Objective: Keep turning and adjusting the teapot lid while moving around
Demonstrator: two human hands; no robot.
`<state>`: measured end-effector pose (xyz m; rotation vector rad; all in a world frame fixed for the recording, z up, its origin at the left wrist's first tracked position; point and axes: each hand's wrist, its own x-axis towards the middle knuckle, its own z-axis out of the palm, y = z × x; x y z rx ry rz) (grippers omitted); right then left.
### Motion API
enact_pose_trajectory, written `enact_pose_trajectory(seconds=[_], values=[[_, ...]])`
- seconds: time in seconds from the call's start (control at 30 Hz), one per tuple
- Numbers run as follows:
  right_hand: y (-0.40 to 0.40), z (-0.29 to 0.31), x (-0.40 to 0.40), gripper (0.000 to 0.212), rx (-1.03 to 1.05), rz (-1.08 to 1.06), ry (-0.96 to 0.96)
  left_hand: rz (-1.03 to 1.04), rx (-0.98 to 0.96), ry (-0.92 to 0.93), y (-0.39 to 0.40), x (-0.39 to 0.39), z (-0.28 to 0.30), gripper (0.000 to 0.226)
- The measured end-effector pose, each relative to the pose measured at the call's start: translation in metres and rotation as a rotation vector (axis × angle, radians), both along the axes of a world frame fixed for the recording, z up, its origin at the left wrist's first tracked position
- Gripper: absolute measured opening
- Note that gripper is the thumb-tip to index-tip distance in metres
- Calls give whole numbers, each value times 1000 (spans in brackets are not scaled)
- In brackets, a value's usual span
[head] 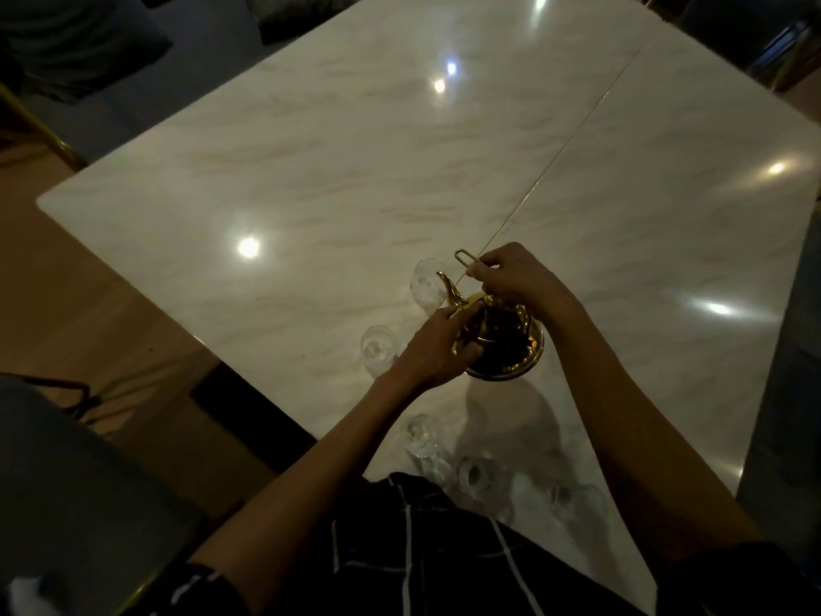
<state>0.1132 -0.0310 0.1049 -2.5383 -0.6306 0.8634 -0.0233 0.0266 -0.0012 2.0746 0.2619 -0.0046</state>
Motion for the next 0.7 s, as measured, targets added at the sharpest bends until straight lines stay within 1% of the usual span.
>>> enact_pose_trajectory(seconds=[0.17,0.3,0.43,0.53,0.7], values=[[-4,-4,-19,30,-2,89,26,74,-17,33,-11,-23,-4,67],[-9,-4,-39,29,-10,218,23,140,-8,24,-23,-43,-5,65],[-12,-6,-57,29,-12,306,17,189,-18,54,-37,-64,-7,64],[-12,-9,-67,29,-28,360,-14,219,-21,84,-47,-76,-9,69],[-9,-5,-78,31,-72,401,-36,268,-25,77,-62,-88,-7,69]])
